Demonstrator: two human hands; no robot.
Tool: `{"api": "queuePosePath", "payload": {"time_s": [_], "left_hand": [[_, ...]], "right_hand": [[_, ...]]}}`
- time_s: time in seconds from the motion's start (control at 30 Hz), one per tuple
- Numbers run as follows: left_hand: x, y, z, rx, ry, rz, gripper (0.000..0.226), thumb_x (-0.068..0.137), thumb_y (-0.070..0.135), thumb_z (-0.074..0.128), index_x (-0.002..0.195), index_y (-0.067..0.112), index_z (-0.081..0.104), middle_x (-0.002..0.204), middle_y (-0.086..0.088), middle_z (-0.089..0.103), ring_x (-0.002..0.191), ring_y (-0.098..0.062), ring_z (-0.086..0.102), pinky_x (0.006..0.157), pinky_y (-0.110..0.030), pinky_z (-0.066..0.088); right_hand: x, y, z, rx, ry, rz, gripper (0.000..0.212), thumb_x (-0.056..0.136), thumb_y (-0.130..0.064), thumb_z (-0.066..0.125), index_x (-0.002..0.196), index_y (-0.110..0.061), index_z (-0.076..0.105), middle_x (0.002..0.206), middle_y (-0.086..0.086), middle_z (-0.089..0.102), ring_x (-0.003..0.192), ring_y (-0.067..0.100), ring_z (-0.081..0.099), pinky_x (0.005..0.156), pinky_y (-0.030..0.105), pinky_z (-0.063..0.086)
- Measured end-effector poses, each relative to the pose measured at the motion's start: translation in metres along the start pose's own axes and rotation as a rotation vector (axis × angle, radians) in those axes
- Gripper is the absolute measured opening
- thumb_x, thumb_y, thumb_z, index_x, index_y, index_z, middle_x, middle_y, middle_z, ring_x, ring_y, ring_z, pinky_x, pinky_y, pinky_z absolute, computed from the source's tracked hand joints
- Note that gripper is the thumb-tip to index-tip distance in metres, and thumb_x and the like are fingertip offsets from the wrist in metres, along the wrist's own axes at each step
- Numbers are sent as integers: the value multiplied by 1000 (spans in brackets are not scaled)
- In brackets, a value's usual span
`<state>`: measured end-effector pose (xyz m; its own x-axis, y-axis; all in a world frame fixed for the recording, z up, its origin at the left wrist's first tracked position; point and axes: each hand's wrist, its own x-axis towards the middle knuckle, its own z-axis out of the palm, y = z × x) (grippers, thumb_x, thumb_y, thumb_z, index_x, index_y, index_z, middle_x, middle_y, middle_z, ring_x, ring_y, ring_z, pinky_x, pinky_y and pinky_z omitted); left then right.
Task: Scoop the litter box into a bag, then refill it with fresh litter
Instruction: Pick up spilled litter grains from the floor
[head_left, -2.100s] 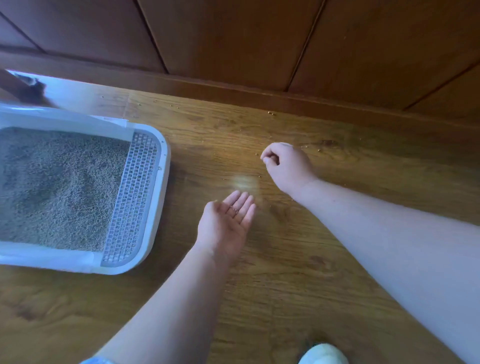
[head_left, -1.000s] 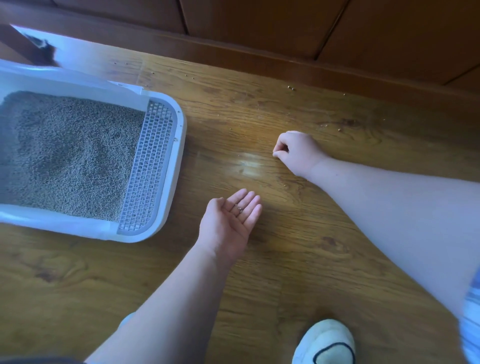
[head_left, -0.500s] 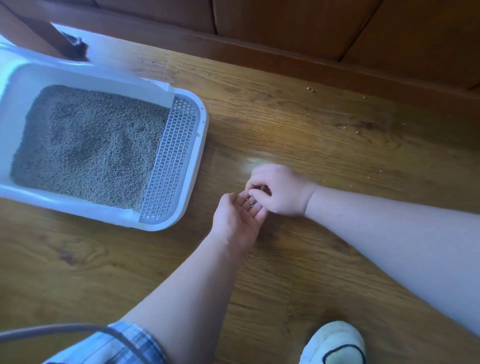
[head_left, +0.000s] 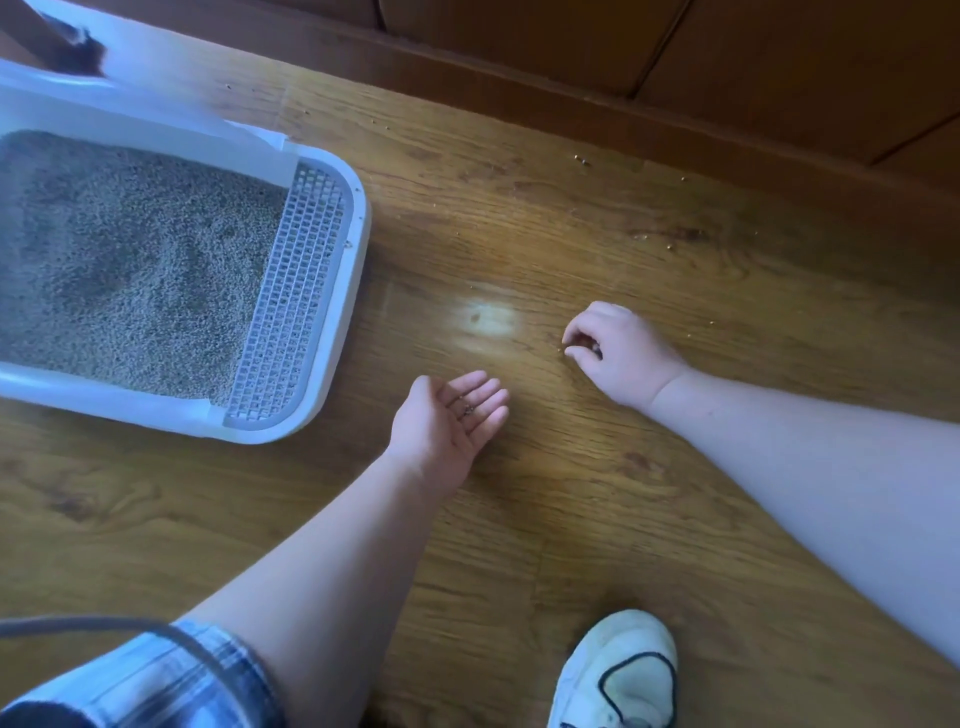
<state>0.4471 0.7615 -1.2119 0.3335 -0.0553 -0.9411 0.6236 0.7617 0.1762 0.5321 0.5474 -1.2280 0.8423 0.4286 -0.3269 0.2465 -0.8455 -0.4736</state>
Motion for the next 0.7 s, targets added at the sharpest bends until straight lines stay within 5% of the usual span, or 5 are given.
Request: {"api": "queuePosePath", "payload": {"time_s": [0.23, 0.5, 0.7], "left_hand": [[-6, -14, 1, 79, -73, -80, 45, 96, 19, 29, 111, -5, 63, 107, -23, 72, 95, -33, 73, 81, -41, 57], [-7, -29, 5, 200, -113, -169, 45, 96, 17, 28, 112, -5, 63, 108, -23, 72, 98, -34, 71, 88, -43, 56], [4, -27, 19, 179, -92, -124, 44, 93, 14, 30, 118, -6, 61, 112, -23, 70, 103, -34, 70, 87, -41, 56]], "right_hand": [[-1, -1, 10, -19, -7, 40, 7, 95, -19, 61, 99, -15, 64, 94, -10, 48, 99, 15, 47, 84, 23, 32], [1, -6, 16, -153, 7, -44, 8, 96, -13, 54, 92, -13, 60, 96, 2, 58, 99, 28, 51, 81, 37, 42], [-25, -12, 15, 59, 68, -157, 4, 87, -11, 59, 87, -14, 61, 86, -8, 50, 87, 13, 45, 83, 26, 39]]}}
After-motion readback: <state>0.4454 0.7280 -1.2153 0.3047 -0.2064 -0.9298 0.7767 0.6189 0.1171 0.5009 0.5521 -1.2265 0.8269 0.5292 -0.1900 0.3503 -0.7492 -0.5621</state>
